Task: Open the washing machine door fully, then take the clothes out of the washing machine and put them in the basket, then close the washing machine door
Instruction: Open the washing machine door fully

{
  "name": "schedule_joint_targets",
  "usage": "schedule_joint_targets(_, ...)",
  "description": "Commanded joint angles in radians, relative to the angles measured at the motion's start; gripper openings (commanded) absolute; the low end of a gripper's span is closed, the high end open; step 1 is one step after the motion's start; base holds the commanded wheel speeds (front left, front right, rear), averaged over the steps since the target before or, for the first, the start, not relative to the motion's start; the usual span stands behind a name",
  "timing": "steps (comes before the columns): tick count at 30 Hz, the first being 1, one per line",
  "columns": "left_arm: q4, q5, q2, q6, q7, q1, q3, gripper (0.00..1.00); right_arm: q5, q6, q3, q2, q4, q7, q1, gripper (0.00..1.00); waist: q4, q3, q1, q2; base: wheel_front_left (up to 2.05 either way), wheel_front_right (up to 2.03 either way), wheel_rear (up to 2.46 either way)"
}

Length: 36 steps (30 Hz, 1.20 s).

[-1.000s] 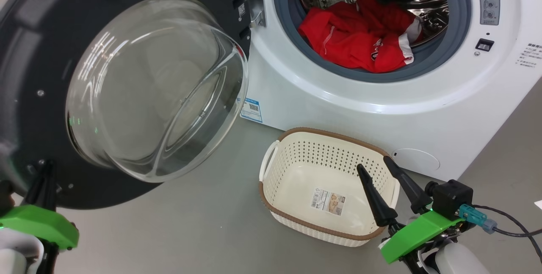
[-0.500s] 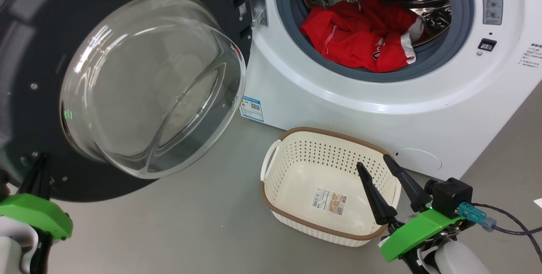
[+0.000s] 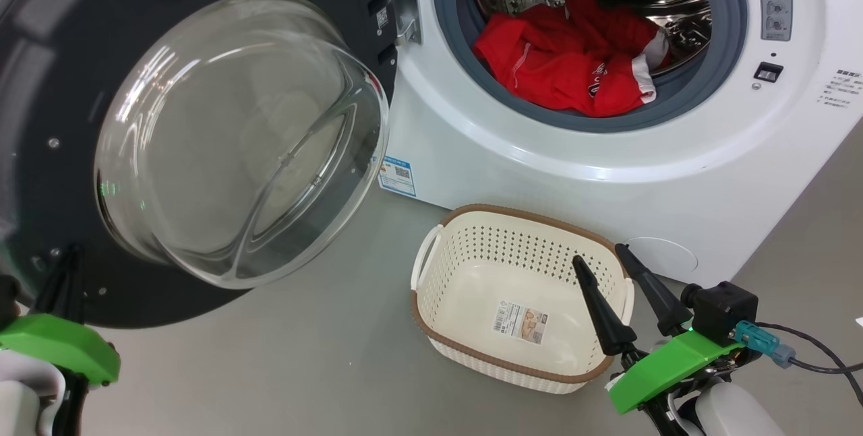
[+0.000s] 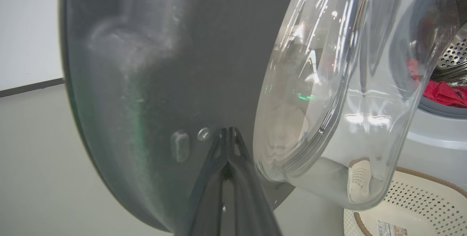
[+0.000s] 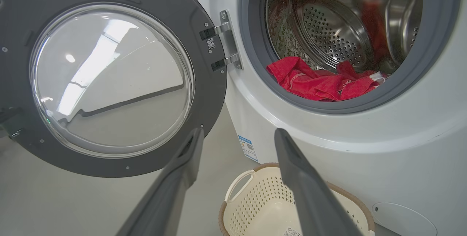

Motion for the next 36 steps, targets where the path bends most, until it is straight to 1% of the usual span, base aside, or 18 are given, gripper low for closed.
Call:
schedule_joint_targets(1, -0.033, -0.015, 0.056, 0.000, -0.015, -0.004, 0.039, 0.00, 0.001, 0.002, 0.015, 0.009, -0.021, -0.012, -0.023, 1.00, -0.003, -0.003, 0.0000, -0.0001, 0.00, 0.00, 0.00)
schedule_joint_targets(7, -0.116, -0.012, 0.044, 0.009, -0.020, 0.061, 0.055, 0.00, 0.003, 0.002, 0.013, 0.011, -0.020, -0.012, -0.017, 1.00, -0.010, -0.017, 0.0000, -0.0001, 0.00, 0.00, 0.00)
schedule_joint_targets(13, -0.222, -0.008, 0.030, 0.029, -0.020, 0.130, 0.062, 0.01, 0.005, 0.002, 0.011, 0.008, -0.021, -0.012, -0.012, 1.00, -0.015, -0.031, 0.0000, -0.0001, 0.00, 0.00, 0.00)
schedule_joint_targets(15, -0.257, -0.006, 0.023, 0.037, -0.021, 0.151, 0.061, 0.69, 0.006, 0.002, 0.013, 0.007, -0.021, -0.012, -0.010, 1.00, -0.018, -0.034, 0.0000, -0.0001, 0.00, 0.00, 0.00)
schedule_joint_targets(16, -0.276, -0.005, 0.019, 0.041, -0.021, 0.161, 0.059, 1.00, 0.006, 0.002, 0.014, 0.007, -0.022, -0.012, -0.010, 1.00, -0.020, -0.035, 0.0000, -0.0001, 0.00, 0.00, 0.00)
schedule_joint_targets(19, -0.314, -0.003, 0.014, 0.051, -0.021, 0.180, 0.059, 1.00, 0.005, 0.002, 0.015, 0.007, -0.023, -0.012, -0.010, 1.00, -0.027, -0.037, 0.0000, -0.0001, 0.00, 0.00, 0.00)
schedule_joint_targets(24, -0.406, -0.002, -0.001, 0.081, -0.021, 0.236, 0.062, 1.00, 0.003, 0.002, 0.020, 0.001, -0.025, -0.012, -0.012, 1.00, -0.058, -0.042, 0.0000, -0.0001, 0.00, 0.00, 0.00)
schedule_joint_targets(32, -0.534, 0.016, -0.032, 0.130, -0.021, 0.315, 0.061, 1.00, 0.002, 0.002, 0.027, -0.004, -0.031, -0.012, -0.010, 1.00, -0.136, -0.052, 0.0000, -0.0001, 0.00, 0.00, 0.00)
schedule_joint_targets(36, -0.581, 0.028, -0.041, 0.145, -0.021, 0.344, 0.060, 1.00, 0.006, 0.002, 0.035, -0.002, -0.032, -0.012, -0.011, 1.00, -0.181, -0.055, 0.0000, -0.0001, 0.00, 0.00, 0.00)
